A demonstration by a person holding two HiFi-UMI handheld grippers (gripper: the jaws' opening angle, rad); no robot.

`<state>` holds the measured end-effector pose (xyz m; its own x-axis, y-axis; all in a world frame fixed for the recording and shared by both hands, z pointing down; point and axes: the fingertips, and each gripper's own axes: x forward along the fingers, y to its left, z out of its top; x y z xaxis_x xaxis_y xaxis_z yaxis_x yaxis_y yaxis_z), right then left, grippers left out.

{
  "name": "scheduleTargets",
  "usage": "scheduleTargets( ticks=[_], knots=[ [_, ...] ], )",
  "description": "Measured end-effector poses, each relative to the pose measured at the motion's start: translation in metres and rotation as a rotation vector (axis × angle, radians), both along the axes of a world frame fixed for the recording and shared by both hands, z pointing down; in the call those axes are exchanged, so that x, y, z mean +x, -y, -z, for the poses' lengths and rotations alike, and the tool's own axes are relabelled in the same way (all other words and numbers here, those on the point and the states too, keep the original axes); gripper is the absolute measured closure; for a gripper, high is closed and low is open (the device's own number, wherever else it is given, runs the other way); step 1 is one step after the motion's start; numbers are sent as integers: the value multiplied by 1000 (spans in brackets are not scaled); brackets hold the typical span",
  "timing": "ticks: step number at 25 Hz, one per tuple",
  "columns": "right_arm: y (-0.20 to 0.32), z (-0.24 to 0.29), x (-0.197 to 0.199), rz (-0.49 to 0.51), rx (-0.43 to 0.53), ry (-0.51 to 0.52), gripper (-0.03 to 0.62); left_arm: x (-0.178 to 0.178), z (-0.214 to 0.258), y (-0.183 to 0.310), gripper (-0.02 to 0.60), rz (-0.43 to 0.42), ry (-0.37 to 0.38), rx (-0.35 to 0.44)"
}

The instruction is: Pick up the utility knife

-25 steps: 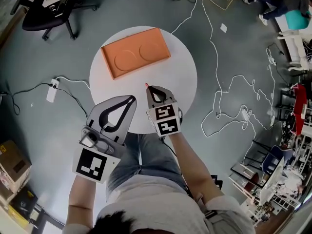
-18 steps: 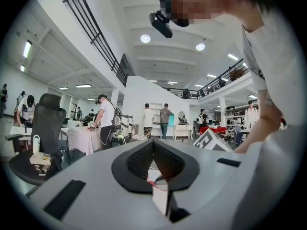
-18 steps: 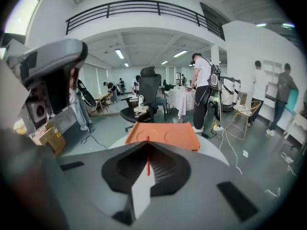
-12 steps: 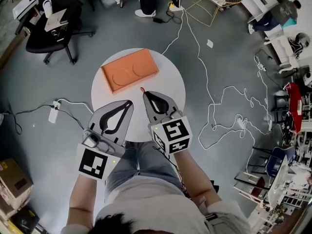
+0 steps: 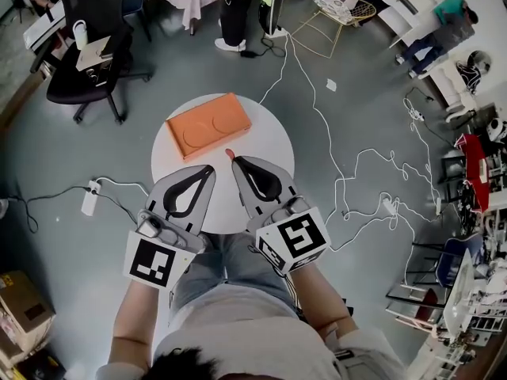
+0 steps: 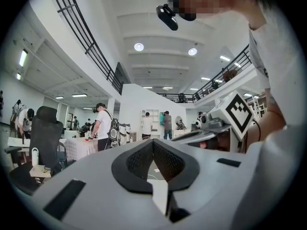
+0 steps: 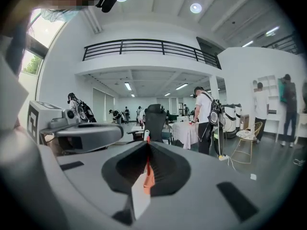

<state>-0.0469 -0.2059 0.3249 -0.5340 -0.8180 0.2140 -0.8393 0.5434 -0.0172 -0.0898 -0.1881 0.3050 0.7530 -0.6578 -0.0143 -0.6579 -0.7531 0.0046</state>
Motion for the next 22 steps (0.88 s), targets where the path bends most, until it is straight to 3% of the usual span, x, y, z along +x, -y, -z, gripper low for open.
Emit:
scheduleTargets(
  ticks=[11,22],
  knots=[
    [-16,35,4,33,84,29,579,13,14,-6,573,-11,10,30],
    [-45,59,34,100,143,49,579,53,28,-29,574,9,0,44]
  ],
)
